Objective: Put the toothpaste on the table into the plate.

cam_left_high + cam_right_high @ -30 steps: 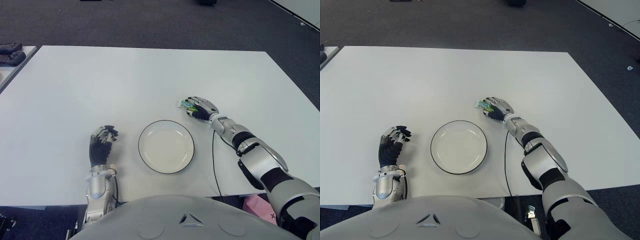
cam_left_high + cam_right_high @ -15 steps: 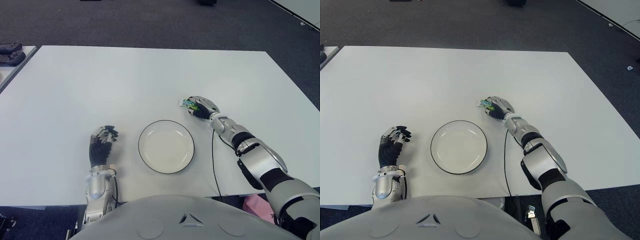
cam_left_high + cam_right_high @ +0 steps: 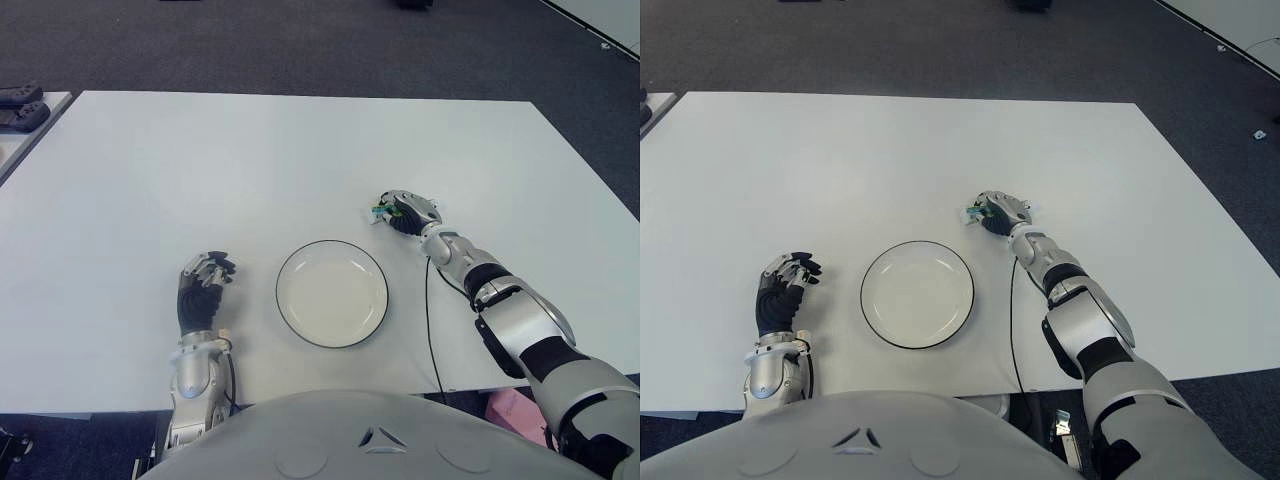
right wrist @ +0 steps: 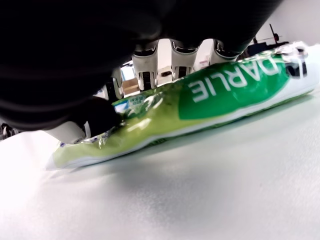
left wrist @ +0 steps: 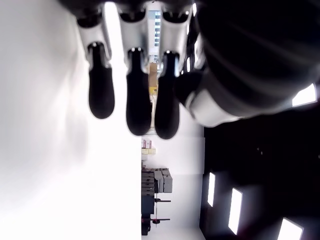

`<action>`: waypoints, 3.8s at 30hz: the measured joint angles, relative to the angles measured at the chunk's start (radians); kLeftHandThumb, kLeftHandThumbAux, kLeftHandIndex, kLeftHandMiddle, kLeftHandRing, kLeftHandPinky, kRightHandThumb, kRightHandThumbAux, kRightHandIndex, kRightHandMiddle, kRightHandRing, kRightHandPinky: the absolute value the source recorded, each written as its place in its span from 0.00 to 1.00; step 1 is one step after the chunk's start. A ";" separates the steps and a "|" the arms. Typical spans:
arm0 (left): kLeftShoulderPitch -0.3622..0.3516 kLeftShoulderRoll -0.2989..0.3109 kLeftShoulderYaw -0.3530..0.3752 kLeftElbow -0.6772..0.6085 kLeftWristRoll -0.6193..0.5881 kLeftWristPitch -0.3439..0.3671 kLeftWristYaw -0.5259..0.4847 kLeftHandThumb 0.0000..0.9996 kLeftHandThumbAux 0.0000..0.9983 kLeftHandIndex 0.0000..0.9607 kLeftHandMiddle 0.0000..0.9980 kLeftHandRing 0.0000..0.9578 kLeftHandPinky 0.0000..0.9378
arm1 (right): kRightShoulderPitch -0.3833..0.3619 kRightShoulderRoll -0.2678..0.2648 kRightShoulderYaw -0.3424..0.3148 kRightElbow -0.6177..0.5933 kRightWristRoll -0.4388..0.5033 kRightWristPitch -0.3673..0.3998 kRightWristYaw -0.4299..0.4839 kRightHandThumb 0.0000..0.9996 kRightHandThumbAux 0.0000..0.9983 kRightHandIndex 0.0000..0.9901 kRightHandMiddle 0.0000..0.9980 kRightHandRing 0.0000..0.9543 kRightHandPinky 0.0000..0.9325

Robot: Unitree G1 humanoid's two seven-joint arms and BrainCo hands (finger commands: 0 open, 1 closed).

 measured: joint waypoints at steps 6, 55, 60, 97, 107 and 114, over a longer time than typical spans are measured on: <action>-0.001 -0.003 0.000 0.000 -0.001 -0.005 0.000 0.70 0.73 0.45 0.53 0.56 0.56 | -0.007 -0.012 0.025 0.000 -0.022 0.000 -0.036 0.74 0.70 0.45 0.76 0.81 0.81; -0.028 -0.009 0.010 0.012 -0.003 0.000 -0.005 0.70 0.73 0.45 0.53 0.55 0.56 | -0.049 -0.114 0.052 -0.135 -0.083 -0.136 -0.214 0.73 0.72 0.44 0.89 0.91 0.91; -0.031 -0.010 0.010 0.017 -0.003 -0.007 -0.005 0.70 0.73 0.45 0.53 0.55 0.55 | -0.050 -0.121 0.050 -0.144 -0.084 -0.157 -0.238 0.73 0.72 0.44 0.88 0.91 0.91; -0.035 -0.010 0.009 0.011 0.010 0.011 -0.006 0.70 0.73 0.45 0.54 0.56 0.57 | -0.154 -0.203 0.074 -0.129 -0.180 -0.207 -0.124 0.67 0.44 0.17 0.18 0.14 0.10; -0.033 -0.012 0.006 0.012 0.010 0.002 -0.006 0.70 0.73 0.45 0.54 0.57 0.57 | -0.212 -0.209 0.262 -0.022 -0.395 -0.061 -0.254 0.61 0.25 0.01 0.00 0.00 0.00; -0.025 -0.012 0.004 0.006 0.008 0.004 -0.006 0.70 0.73 0.45 0.55 0.57 0.56 | -0.213 -0.208 0.341 0.031 -0.463 -0.003 -0.317 0.58 0.19 0.00 0.00 0.00 0.00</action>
